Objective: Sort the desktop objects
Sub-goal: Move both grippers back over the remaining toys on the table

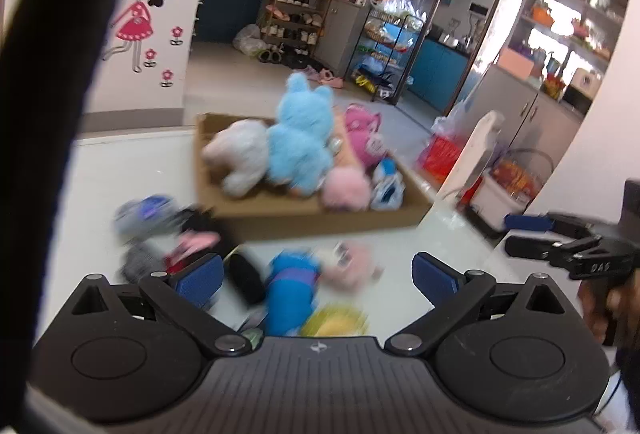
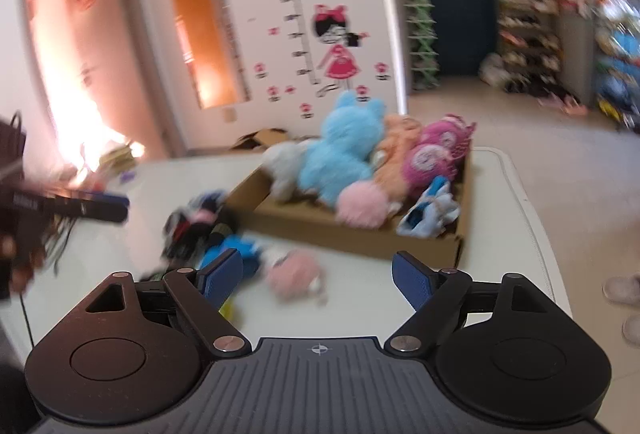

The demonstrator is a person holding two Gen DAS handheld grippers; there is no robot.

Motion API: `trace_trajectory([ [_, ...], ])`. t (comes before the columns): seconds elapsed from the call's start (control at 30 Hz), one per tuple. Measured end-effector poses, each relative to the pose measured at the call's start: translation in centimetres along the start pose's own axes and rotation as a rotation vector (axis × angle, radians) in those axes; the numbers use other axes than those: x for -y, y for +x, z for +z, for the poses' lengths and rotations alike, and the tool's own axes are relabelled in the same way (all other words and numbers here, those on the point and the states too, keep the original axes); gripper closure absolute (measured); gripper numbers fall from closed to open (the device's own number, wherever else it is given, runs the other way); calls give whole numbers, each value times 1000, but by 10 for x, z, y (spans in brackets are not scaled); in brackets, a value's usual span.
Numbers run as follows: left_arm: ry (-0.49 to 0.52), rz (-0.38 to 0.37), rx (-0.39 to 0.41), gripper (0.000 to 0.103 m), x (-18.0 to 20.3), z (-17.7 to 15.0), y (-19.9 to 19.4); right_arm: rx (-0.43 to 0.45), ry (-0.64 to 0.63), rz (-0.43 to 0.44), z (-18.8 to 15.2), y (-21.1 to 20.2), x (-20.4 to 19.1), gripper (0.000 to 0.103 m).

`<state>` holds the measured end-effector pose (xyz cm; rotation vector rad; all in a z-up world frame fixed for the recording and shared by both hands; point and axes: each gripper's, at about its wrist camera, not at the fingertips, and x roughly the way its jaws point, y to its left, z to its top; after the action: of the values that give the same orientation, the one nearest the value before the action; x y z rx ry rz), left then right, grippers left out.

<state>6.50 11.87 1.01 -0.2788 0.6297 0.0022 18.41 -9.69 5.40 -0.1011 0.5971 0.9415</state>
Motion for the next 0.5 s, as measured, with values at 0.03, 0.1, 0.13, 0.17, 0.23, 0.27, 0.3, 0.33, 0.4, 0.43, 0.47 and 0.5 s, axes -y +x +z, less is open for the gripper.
trace_trajectory([
  [0.03,4,18,-1,1,-4,-8,-6,-1,-51,5,-9,-3,-7,17],
  [0.1,-14,66,-11,1,-13,-23,-13,-18,-135,32,-22,-3,-18,17],
  [0.13,-37,84,-19,1,-17,-31,-15,-33,-173,55,-26,0,-21,17],
  [0.17,-67,99,-26,1,-21,-38,-16,-43,-199,74,-28,2,-24,17],
  [0.23,-137,128,-36,1,-27,-50,-18,-64,-243,138,-30,7,-26,17],
  [0.27,-167,138,-39,1,-29,-56,-18,-68,-269,151,-31,10,-27,17],
  [0.3,-198,155,-40,1,-30,-60,-15,-79,-298,161,-33,13,-29,17],
  [0.33,-232,172,-41,1,-31,-64,-12,-96,-327,183,-34,18,-30,17],
  [0.4,-302,183,-37,1,-35,-71,-9,-125,-389,213,-38,25,-35,17],
  [0.43,-335,190,-35,1,-36,-74,-6,-138,-419,224,-40,28,-37,17],
  [0.47,-360,197,-35,1,-38,-77,-5,-147,-443,235,-42,30,-39,17],
  [0.5,-380,208,-32,1,-38,-78,-2,-153,-463,245,-45,32,-40,17],
])
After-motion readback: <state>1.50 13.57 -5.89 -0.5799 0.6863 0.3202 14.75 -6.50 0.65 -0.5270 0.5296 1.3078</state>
